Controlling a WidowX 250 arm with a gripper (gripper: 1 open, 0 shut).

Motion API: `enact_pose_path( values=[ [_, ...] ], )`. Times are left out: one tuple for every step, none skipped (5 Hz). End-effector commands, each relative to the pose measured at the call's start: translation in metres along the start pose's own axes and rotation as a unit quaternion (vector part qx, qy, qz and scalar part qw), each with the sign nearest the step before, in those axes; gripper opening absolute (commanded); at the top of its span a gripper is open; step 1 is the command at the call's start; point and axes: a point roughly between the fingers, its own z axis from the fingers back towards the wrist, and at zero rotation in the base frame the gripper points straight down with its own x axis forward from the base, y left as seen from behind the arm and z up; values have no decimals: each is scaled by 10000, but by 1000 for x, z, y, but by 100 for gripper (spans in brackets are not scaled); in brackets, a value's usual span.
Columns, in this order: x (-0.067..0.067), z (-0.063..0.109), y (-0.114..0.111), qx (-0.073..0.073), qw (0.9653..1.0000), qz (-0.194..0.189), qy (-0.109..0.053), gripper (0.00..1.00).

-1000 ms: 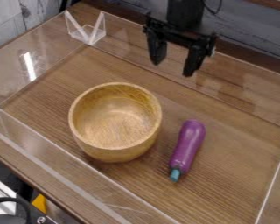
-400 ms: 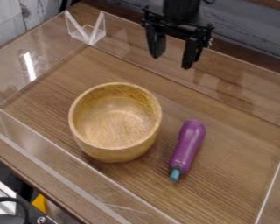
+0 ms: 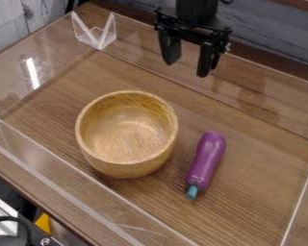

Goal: Put the purple eggplant in the brown bowl

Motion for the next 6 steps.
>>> enact_pose_path(
  values=[
    [-1, 25, -2, 31, 9994, -11, -357, 100],
    [-4, 28, -7, 48, 9992, 32, -395, 100],
    [-5, 28, -12, 103, 9991, 50, -411, 100],
    [-4, 26, -14, 146, 9990, -7, -432, 100],
    [-5, 25, -17, 154, 9989, -53, -430, 100],
    [-4, 23, -18, 162, 9988, -109, -455, 100]
  ],
)
